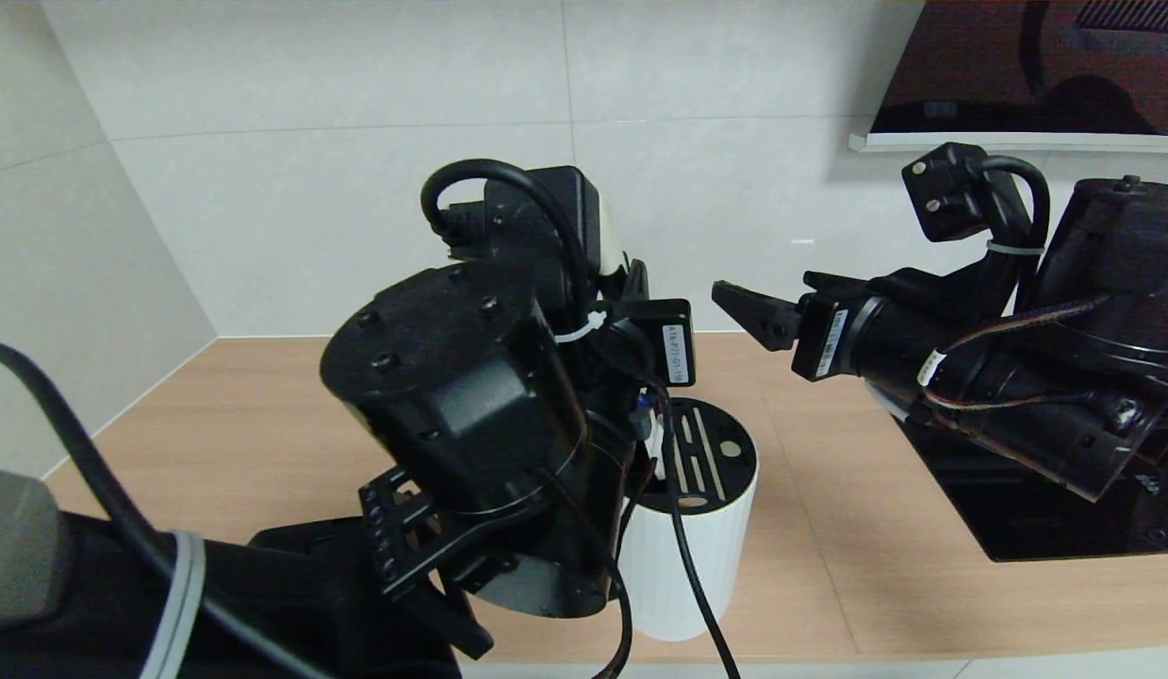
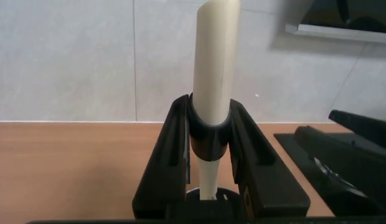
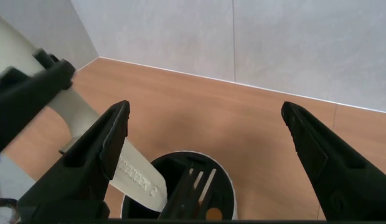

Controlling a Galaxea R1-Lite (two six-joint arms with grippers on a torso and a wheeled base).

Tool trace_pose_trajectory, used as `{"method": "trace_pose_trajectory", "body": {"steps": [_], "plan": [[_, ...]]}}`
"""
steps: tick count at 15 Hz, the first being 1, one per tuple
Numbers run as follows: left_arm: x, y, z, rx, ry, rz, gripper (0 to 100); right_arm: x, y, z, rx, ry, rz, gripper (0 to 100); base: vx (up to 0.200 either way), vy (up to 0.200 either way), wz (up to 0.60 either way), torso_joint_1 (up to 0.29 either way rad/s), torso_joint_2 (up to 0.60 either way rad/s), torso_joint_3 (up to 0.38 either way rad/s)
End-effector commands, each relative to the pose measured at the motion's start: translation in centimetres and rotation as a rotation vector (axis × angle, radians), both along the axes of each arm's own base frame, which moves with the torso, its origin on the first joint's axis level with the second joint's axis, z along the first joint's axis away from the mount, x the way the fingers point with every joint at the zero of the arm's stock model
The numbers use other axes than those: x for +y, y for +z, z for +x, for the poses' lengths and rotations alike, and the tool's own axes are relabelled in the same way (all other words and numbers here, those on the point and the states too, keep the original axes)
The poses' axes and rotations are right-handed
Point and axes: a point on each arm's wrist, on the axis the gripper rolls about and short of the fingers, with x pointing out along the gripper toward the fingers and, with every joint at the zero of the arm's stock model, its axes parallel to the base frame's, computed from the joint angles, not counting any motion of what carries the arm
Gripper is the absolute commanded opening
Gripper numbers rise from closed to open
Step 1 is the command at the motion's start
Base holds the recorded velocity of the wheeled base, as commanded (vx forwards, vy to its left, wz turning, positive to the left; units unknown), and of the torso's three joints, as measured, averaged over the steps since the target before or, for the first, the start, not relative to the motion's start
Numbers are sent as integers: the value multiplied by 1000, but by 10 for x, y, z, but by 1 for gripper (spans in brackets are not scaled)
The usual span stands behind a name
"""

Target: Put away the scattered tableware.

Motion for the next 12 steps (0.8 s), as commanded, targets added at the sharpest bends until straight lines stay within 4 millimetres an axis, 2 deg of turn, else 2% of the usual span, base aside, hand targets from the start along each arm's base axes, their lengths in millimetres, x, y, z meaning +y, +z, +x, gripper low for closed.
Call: {"method": "trace_pose_trajectory", "body": {"steps": [1, 3, 5, 12], "plan": [[-5, -9, 3, 13, -2, 18, 0, 1, -1, 1, 3, 0, -2, 100, 0, 0, 0, 0, 0, 0], [-6, -12, 4, 20, 0, 25, 0, 1, -2, 1, 6, 1, -5, 100, 0, 0, 0, 0, 0, 0], [-14, -34, 9, 55, -4, 77, 0, 1, -2, 1, 6, 1, -5, 100, 0, 0, 0, 0, 0, 0], [-22, -64, 14, 102, -7, 150, 0, 2, -6, 2, 16, 1, -13, 100, 0, 0, 0, 0, 0, 0]]}}
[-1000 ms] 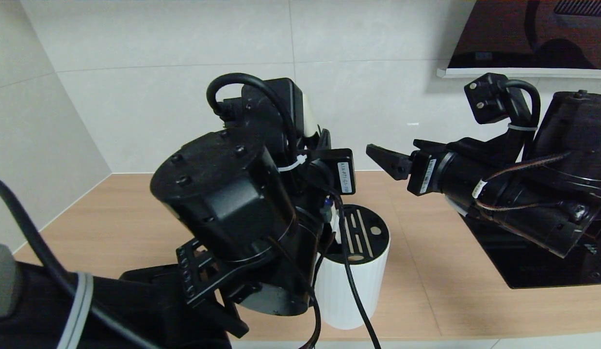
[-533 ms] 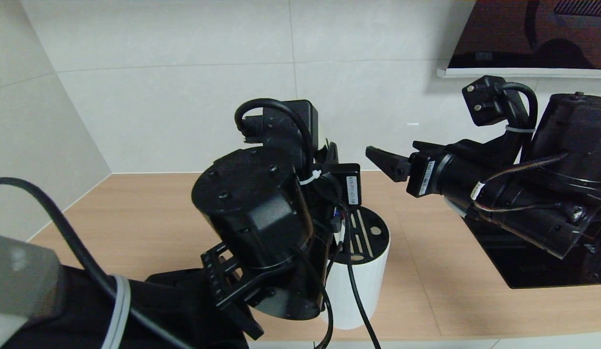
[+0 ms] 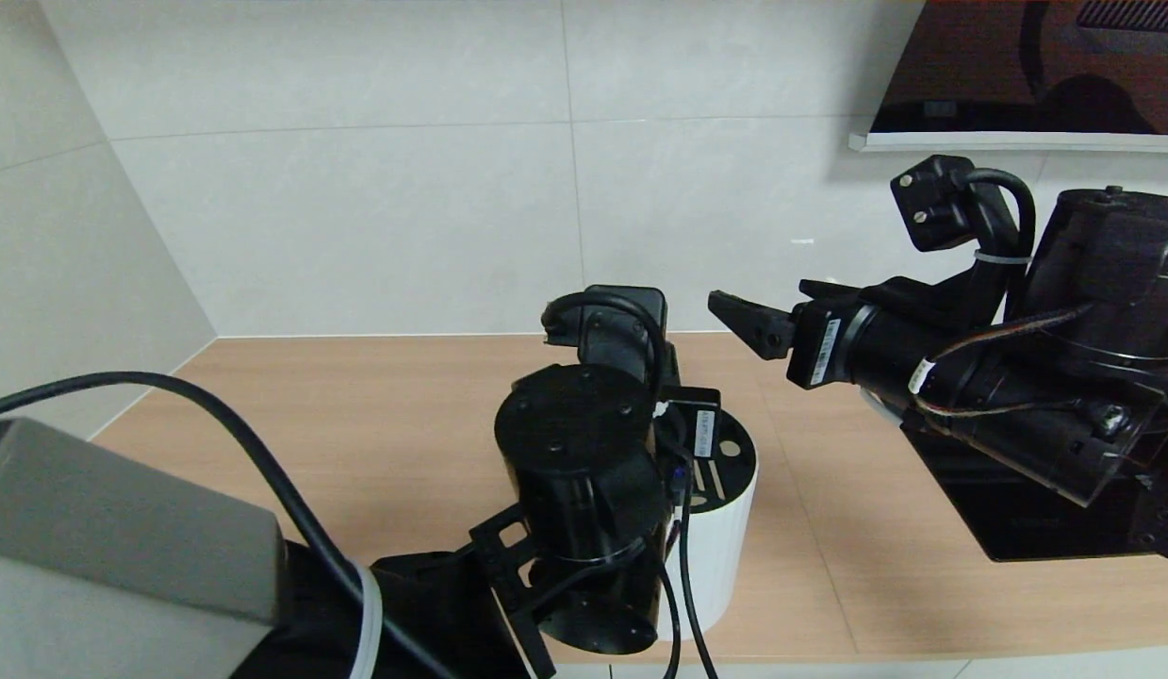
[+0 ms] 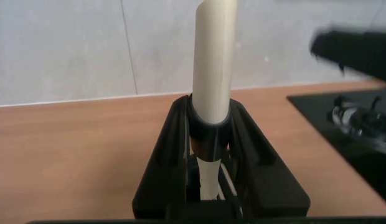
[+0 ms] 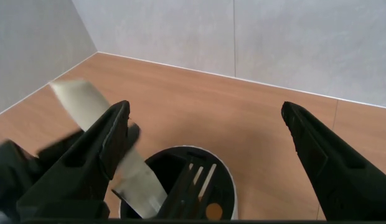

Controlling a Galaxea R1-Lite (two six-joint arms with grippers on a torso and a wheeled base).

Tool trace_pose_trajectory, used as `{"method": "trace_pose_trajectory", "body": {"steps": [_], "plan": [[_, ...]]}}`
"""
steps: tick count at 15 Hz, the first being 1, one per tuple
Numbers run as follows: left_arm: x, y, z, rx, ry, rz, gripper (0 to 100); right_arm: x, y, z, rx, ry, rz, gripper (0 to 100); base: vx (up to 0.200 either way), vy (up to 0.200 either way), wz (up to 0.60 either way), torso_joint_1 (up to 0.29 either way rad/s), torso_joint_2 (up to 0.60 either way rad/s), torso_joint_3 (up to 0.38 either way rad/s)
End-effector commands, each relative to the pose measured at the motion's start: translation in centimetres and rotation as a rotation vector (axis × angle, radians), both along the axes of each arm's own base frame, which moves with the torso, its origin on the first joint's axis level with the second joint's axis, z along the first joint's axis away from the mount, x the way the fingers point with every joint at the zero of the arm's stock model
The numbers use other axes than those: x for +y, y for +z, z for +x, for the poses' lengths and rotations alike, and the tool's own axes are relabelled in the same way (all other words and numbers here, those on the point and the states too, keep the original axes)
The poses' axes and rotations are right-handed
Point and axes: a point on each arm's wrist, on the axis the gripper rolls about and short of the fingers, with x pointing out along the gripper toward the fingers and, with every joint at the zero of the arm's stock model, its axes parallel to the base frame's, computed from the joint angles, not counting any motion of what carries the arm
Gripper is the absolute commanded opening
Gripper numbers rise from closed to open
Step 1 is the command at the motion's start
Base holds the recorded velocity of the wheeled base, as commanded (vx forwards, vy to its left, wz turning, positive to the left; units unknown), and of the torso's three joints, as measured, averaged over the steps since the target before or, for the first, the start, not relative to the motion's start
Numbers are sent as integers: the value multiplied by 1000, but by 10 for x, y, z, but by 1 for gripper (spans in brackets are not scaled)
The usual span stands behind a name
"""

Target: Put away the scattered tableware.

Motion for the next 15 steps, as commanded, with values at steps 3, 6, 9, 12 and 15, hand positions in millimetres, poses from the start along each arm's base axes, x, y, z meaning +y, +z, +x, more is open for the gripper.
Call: {"method": "trace_pose_trajectory", "body": {"steps": [3, 6, 9, 12, 15], "plan": [[-6, -18, 4, 27, 1, 32, 0, 1, -2, 2, 6, 0, -4, 100, 0, 0, 0, 0, 0, 0], [-11, -35, 8, 53, 5, 61, 0, 1, -3, 2, 7, -1, -8, 100, 0, 0, 0, 0, 0, 0], [-11, -43, 8, 67, 2, 71, 0, 2, -3, 2, 7, 0, -8, 100, 0, 0, 0, 0, 0, 0], [-12, -45, 9, 70, 2, 75, 0, 2, -4, 2, 9, -1, -7, 100, 0, 0, 0, 0, 0, 0], [-12, -44, 9, 66, 3, 69, 100, 2, -4, 2, 9, 0, -9, 100, 0, 0, 0, 0, 0, 0]]}}
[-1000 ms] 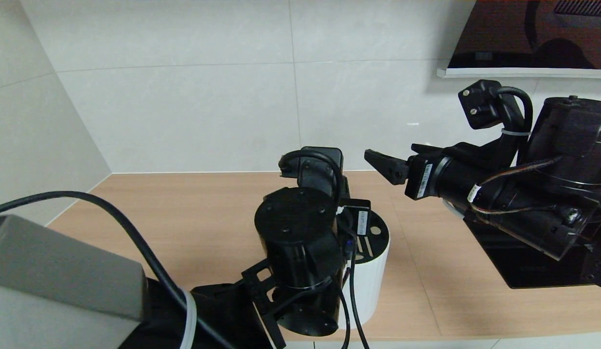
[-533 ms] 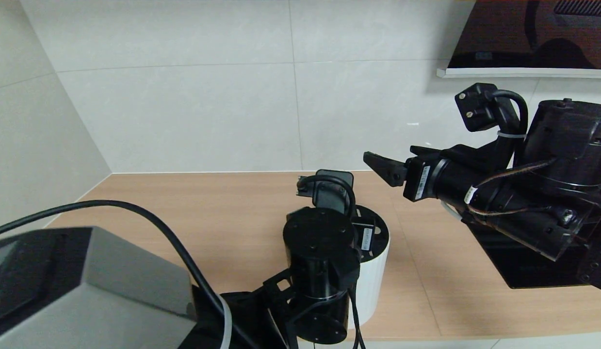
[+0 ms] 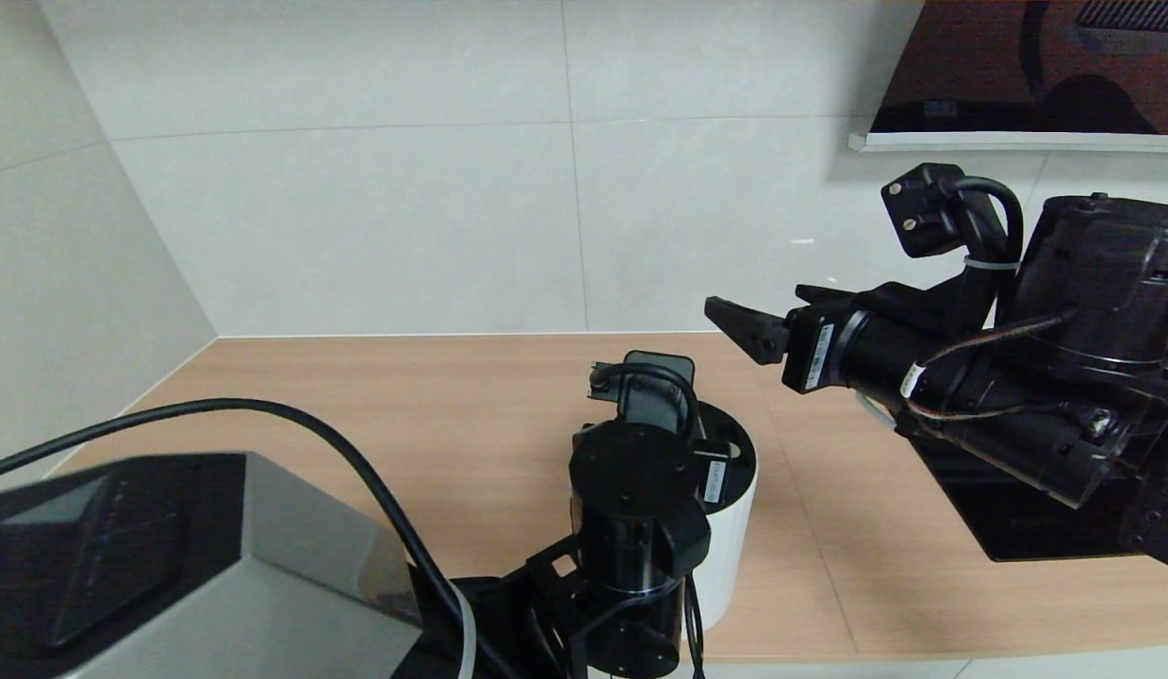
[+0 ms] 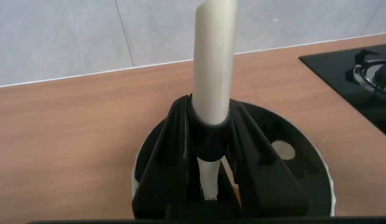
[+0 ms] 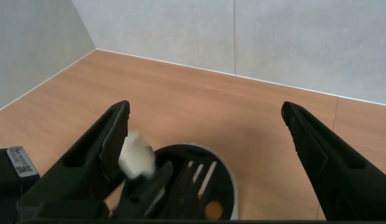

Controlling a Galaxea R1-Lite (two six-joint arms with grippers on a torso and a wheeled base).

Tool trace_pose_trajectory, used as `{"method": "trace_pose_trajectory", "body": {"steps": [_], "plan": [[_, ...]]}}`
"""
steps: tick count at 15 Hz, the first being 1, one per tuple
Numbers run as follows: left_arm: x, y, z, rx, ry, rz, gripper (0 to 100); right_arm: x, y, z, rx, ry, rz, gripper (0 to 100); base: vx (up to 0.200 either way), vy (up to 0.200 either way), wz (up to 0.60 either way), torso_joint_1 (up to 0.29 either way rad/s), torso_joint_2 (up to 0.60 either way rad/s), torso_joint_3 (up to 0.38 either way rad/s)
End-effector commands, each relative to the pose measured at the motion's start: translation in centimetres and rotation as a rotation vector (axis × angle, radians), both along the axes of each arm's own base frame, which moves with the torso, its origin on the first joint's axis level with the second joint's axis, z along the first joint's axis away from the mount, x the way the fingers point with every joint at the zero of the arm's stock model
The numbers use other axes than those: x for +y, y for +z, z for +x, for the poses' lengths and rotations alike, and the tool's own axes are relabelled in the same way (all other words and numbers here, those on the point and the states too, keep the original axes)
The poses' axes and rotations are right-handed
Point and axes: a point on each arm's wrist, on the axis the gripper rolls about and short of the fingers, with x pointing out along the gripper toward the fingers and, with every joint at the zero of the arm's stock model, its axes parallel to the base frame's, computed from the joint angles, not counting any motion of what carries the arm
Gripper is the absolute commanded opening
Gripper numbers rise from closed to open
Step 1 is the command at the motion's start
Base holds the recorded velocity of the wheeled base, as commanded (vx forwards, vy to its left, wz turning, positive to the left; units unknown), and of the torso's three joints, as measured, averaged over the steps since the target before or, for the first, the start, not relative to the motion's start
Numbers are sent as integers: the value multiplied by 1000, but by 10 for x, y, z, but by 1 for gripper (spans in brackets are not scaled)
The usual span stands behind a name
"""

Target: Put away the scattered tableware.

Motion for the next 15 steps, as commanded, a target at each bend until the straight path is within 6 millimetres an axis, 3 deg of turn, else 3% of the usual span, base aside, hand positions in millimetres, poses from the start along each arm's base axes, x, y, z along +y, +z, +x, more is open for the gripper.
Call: {"method": "trace_pose_trajectory", "body": {"steps": [1, 5, 7, 11, 14, 15], "plan": [[0, 0, 0, -1, 0, -3, 100, 0, 0, 0, 0, 0, -1, 100, 0, 0, 0, 0, 0, 0], [1, 4, -1, -6, 0, -11, 100, 0, 0, 0, 0, 0, -1, 100, 0, 0, 0, 0, 0, 0], [8, 20, -5, -25, 2, -40, 100, 0, -1, 1, 1, -1, -2, 100, 0, 0, 0, 0, 0, 0], [48, 79, -27, -83, -7, -125, 100, -7, 3, 3, -8, -27, 6, 100, 0, 0, 0, 0, 0, 0], [96, 122, -55, -140, -36, -196, 100, -39, 1, 16, -5, -147, 5, 100, 0, 0, 0, 0, 0, 0], [103, 126, -59, -141, -39, -197, 100, -44, 4, 16, -14, -161, 11, 100, 0, 0, 0, 0, 0, 0]]}}
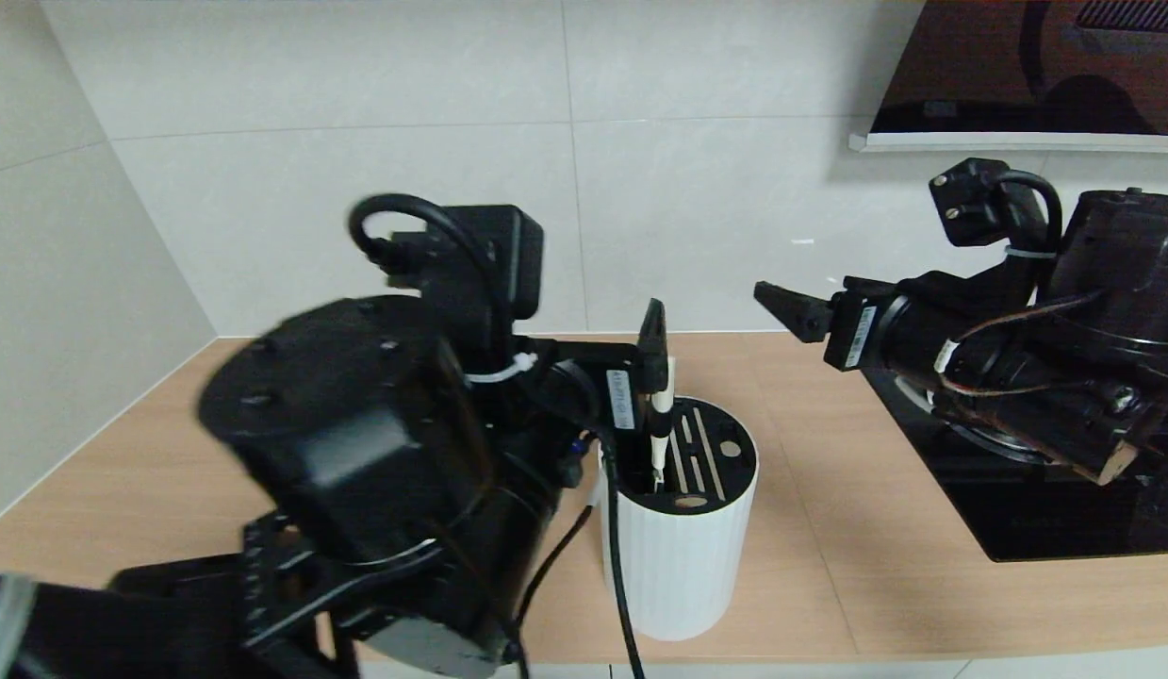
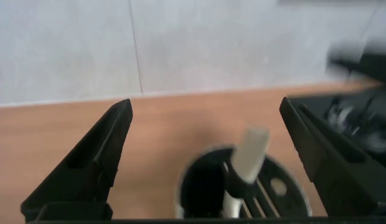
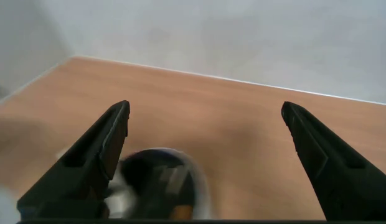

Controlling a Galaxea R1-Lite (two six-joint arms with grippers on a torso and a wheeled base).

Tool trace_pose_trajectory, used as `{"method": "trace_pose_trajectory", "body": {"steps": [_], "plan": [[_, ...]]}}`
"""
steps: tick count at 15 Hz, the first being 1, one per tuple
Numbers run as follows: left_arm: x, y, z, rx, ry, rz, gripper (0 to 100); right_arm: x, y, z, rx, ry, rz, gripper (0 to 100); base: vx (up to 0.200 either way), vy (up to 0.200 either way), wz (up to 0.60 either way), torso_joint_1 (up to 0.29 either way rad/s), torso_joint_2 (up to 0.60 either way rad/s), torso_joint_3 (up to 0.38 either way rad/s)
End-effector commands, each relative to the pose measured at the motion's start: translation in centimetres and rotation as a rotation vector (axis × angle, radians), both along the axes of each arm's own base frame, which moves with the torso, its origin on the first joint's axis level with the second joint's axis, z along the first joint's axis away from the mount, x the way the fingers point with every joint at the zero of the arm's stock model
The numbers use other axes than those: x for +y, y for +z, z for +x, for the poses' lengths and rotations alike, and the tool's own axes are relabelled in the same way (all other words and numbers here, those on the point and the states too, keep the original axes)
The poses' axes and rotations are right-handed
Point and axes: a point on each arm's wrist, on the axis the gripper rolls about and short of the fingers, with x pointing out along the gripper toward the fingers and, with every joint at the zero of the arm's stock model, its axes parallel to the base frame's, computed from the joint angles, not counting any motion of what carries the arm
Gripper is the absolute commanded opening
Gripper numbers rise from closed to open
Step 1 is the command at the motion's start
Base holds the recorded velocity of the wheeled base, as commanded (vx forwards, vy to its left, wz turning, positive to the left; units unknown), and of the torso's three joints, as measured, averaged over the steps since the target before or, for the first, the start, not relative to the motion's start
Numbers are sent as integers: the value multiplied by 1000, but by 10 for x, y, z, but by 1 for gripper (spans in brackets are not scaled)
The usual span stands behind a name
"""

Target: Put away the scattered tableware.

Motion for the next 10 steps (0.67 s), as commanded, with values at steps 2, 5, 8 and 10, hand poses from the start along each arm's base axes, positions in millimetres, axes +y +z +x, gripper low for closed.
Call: {"method": "trace_pose_trajectory", "body": {"steps": [2, 5, 8, 10], "plan": [[84, 34, -43, -24, 39, -27, 100, -43, 11, -19, -42, -104, 24, 100, 0, 0, 0, 0, 0, 0], [146, 43, -63, -44, 185, -43, 100, -82, 12, -68, -88, -165, 39, 100, 0, 0, 0, 0, 0, 0], [212, 52, -109, -103, 390, -47, 100, -122, 1, -136, -170, -255, 54, 100, 0, 0, 0, 0, 0, 0], [242, 45, -147, -128, 525, -6, 100, -140, -15, -184, -203, -306, -11, 100, 0, 0, 0, 0, 0, 0]]}}
